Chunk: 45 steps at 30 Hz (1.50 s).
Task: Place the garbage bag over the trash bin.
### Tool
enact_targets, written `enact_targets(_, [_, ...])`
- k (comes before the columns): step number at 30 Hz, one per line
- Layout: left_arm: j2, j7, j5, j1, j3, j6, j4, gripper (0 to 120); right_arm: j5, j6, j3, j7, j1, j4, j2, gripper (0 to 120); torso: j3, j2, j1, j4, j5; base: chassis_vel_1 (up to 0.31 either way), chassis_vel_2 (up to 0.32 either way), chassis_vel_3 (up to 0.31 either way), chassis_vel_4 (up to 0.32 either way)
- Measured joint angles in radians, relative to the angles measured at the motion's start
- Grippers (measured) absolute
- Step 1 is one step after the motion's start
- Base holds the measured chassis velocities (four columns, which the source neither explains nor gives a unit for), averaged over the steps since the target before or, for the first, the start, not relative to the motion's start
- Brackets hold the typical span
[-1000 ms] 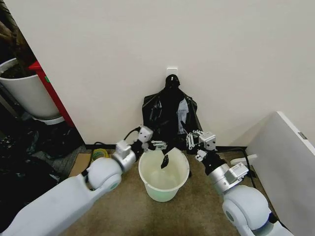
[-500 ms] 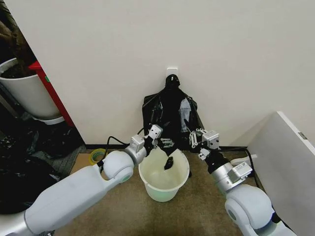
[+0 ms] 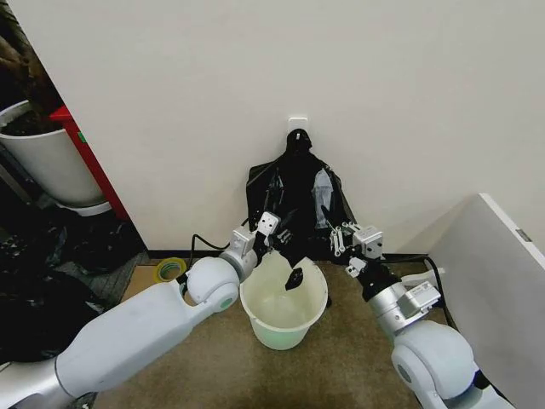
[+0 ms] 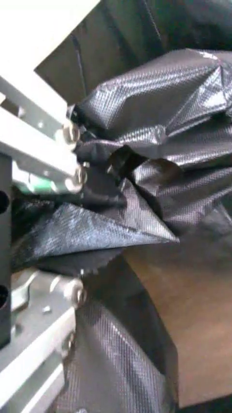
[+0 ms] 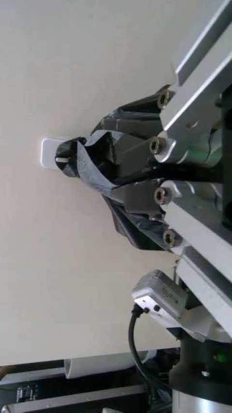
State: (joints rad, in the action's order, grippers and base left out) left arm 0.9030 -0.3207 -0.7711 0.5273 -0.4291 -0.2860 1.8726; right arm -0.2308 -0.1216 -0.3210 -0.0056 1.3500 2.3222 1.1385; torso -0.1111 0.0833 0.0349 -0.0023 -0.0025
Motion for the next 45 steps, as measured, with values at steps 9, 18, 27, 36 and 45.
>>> enact_targets(9, [-0.01,-0.038,-0.018,0.04,0.039,0.087,0.034,0,-0.017,0.014,0.005,0.015,0.0,-0.02,0.006,0,0.0,0.0,0.0,0.0,-0.0001,0.0,0.0,0.0,0.0])
enact_targets(18, [-0.082,-0.026,-0.055,0.178,0.218,0.15,0.195,0,-0.107,0.002,0.012,0.059,0.024,0.0,0.026,0,0.0,0.0,0.0,-0.0001,-0.0002,0.0,0.0,0.0,0.0])
enact_targets(27, [-0.175,0.015,-0.036,0.4,0.428,0.182,0.4,0,-0.196,-0.021,0.035,0.096,0.085,0.078,0.053,0,0.0,0.0,0.0,0.0001,-0.0003,0.0,0.0,0.0,0.0])
enact_targets(36, [-0.2,0.038,0.04,0.547,0.501,0.206,0.465,0,-0.232,-0.03,0.071,0.126,0.189,0.135,0.099,0,0.0,0.0,0.0,0.0,-0.0002,0.0,0.0,0.0,0.0])
enact_targets(45, [-0.176,0.032,0.051,0.643,0.495,0.201,0.473,0,-0.196,0.002,0.071,0.12,0.252,0.108,0.091,0,0.0,0.0,0.0,0.0001,-0.0002,0.0,0.0,0.0,0.0])
